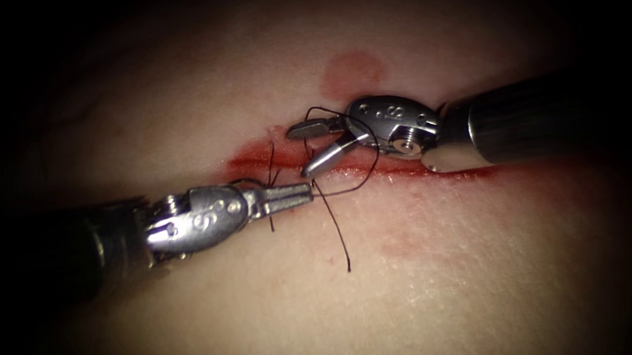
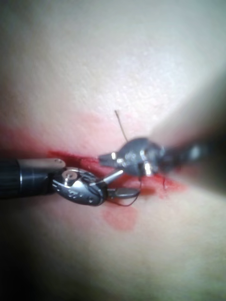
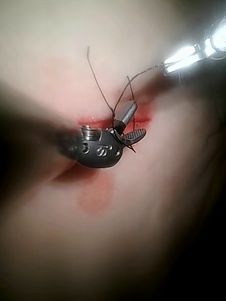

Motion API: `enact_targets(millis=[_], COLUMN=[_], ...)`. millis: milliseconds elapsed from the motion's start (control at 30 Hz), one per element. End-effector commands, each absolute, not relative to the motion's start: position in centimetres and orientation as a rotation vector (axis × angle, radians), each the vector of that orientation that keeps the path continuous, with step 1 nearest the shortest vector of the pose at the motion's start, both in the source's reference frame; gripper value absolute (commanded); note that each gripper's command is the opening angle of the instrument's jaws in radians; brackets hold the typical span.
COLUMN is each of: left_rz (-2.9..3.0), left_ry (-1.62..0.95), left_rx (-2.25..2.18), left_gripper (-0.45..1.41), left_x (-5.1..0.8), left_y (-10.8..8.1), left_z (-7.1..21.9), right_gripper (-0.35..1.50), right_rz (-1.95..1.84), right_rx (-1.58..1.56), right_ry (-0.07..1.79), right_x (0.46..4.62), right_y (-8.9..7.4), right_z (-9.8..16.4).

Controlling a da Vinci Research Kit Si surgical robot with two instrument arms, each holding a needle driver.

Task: Wound Closure
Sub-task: Use the left gripper to wrap the suture around the right gripper once.

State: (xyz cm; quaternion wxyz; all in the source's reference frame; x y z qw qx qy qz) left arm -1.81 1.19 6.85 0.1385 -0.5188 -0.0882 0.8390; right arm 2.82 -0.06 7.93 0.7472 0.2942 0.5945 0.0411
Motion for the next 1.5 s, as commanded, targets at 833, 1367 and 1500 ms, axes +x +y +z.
enact_targets(millis=[833,1367,1500], left_rz=[2.447,2.457,2.459], left_ry=[-0.266,-0.277,-0.274], left_rx=[-1.487,-1.461,-1.461], left_gripper=[-0.45,-0.45,-0.45], left_x=[-1.85,-1.82,-1.83], left_y=[1.11,1.13,1.11], left_z=[7.01,7.16,7.17], right_gripper=[0.93,0.77,0.77], right_rz=[-0.398,-0.614,-0.638], right_rx=[0.644,0.702,0.696], right_ry=[1.309,1.245,1.236], right_x=[2.96,2.92,2.96], right_y=[-0.18,-0.52,-0.52], right_z=[8.02,8.04,8.05])
